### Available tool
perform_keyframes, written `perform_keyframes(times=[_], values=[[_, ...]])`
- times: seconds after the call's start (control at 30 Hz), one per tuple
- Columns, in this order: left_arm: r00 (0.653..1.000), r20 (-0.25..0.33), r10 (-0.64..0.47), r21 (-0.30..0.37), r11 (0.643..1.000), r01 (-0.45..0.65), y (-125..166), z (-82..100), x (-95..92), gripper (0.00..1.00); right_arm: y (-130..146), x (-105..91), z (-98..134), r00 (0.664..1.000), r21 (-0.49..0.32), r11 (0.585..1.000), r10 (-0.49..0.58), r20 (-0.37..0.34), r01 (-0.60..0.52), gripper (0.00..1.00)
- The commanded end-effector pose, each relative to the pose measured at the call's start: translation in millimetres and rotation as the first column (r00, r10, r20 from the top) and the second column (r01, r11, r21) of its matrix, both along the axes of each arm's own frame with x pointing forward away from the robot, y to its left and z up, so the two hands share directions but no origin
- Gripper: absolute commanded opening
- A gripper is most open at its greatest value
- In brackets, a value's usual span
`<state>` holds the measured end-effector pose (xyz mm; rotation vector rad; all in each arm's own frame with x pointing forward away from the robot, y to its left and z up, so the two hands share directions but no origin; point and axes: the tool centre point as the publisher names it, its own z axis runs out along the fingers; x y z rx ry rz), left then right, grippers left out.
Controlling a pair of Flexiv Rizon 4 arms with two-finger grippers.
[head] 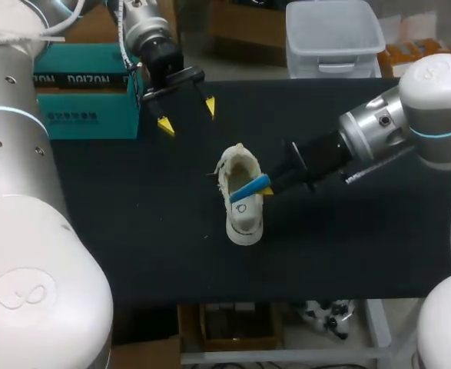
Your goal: Open the shoe tongue, take the insole out of the shoe, put the insole back into the shoe, and pack the shoe into the shoebox
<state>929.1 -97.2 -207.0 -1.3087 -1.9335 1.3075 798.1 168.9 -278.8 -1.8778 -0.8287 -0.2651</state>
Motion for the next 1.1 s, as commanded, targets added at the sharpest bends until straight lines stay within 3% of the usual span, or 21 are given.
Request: perform_keyframes(times=[0.03,0.27,0.33,0.4,0.43,0.5,1.0,1.1], values=[[0.989,0.054,0.136,-0.08,0.988,-0.132,2.9,-11.2,-35.8,1.0,-2.5,1.2,-1.8,1.0,0.014,1.0,-0.002,-0.007,0.003,0.0],[0.954,-0.026,0.299,-0.214,0.93,-0.298,-1.8,-23.1,-67.0,1.0,-1.6,5.4,1.1,1.0,0.019,1.0,-0.004,-0.01,0.004,0.0],[0.932,-0.065,0.356,-0.221,0.906,-0.362,-6.9,-28.3,-75.6,1.0,-1.4,6.2,1.3,1.0,0.021,1.0,-0.006,-0.01,0.007,0.0],[0.906,-0.12,0.406,-0.186,0.887,-0.422,-13.0,-32.4,-81.1,1.0,-0.9,7.3,0.8,1.0,0.025,0.999,-0.021,-0.009,0.021,0.0],[0.9,-0.121,0.42,-0.15,0.888,-0.435,-16.6,-34.2,-83.2,1.0,-0.4,7.8,0.6,0.999,0.019,0.999,-0.036,-0.011,0.036,0.0],[0.9,-0.121,0.42,-0.15,0.888,-0.435,-16.6,-34.2,-83.2,1.0,0.1,9.5,1.2,0.999,-0.019,0.999,-0.045,0.001,0.045,0.0],[0.9,-0.121,0.42,-0.15,0.888,-0.435,-16.6,-34.2,-83.2,1.0,0.1,9.5,1.2,0.999,-0.019,0.999,-0.045,0.001,0.045,0.0],[0.892,-0.134,0.432,-0.164,0.878,-0.45,-17.6,-37.1,-87.9,1.0,8.6,17.1,-4.5,0.991,-0.01,0.992,-0.128,-0.04,0.128,0.0]])
